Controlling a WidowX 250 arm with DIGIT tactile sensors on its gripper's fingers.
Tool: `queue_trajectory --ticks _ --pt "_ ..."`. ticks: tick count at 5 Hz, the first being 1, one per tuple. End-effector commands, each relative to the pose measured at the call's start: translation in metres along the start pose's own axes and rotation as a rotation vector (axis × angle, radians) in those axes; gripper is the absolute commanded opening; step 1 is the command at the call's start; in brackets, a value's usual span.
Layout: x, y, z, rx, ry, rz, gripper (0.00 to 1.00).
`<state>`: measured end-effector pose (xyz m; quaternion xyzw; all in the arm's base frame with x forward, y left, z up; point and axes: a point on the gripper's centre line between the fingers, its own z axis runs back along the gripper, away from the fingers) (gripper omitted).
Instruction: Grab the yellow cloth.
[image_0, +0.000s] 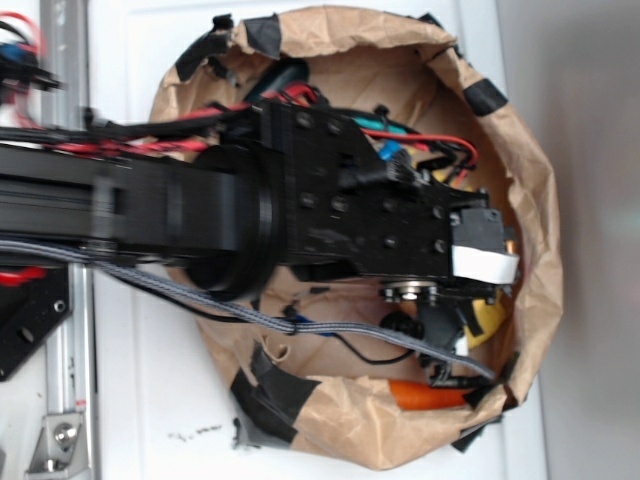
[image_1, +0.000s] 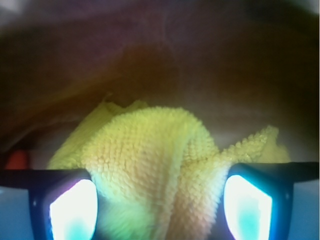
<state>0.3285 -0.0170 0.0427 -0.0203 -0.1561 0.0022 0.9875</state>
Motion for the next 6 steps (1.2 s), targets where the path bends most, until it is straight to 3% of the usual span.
queue_trajectory --ticks 1,2,3,4,5,6 --pt "0.009 -0.008 0.000 0.019 -0.044 -0.053 0.82" --pt "0.008 -0.002 0.009 0.029 -0.059 -0.054 0.00" --pt "0.007 0.004 0.019 0.048 -0.108 -0.065 0.00" --pt "0.007 0.003 0.019 0.021 -0.116 -0.068 0.00" --pt "-0.001 0.005 0.037 0.084 -0.060 0.022 0.00" --pt "-0.011 0.005 0.078 0.185 0.076 0.049 0.00"
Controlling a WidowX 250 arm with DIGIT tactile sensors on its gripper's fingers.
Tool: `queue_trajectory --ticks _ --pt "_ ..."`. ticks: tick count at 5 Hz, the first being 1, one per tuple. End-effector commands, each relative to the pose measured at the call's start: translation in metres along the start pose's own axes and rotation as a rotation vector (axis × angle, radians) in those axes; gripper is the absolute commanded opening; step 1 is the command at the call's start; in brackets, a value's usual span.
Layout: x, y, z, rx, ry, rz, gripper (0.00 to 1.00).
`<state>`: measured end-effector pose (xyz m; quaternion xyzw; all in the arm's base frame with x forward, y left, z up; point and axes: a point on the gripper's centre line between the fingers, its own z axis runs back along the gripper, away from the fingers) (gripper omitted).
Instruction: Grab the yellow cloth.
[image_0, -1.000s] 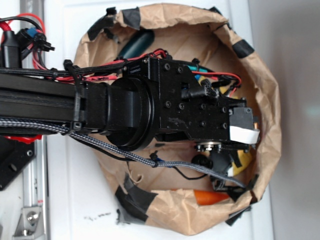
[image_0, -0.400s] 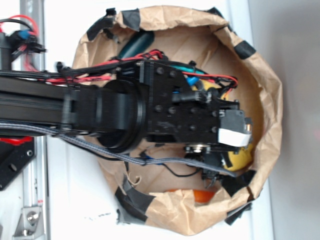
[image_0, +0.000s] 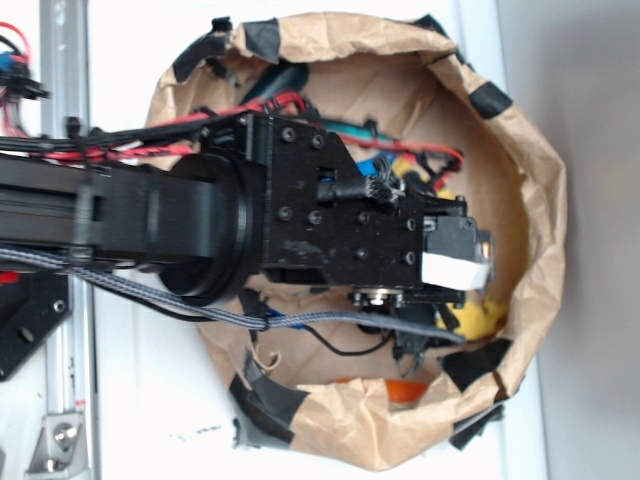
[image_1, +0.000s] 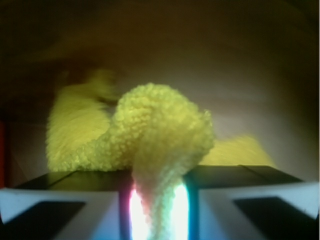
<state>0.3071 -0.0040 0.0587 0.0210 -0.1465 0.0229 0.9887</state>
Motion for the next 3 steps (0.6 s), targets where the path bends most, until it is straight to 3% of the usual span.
queue_trajectory --ticks 1,2,3 --pt "-0.014 0.022 0.113 0.181 0.187 -0.097 0.00" --pt "-0.015 0.019 0.159 0.148 0.167 -0.025 0.00" --pt "-0.019 0.021 0.167 0.168 0.138 0.000 0.00"
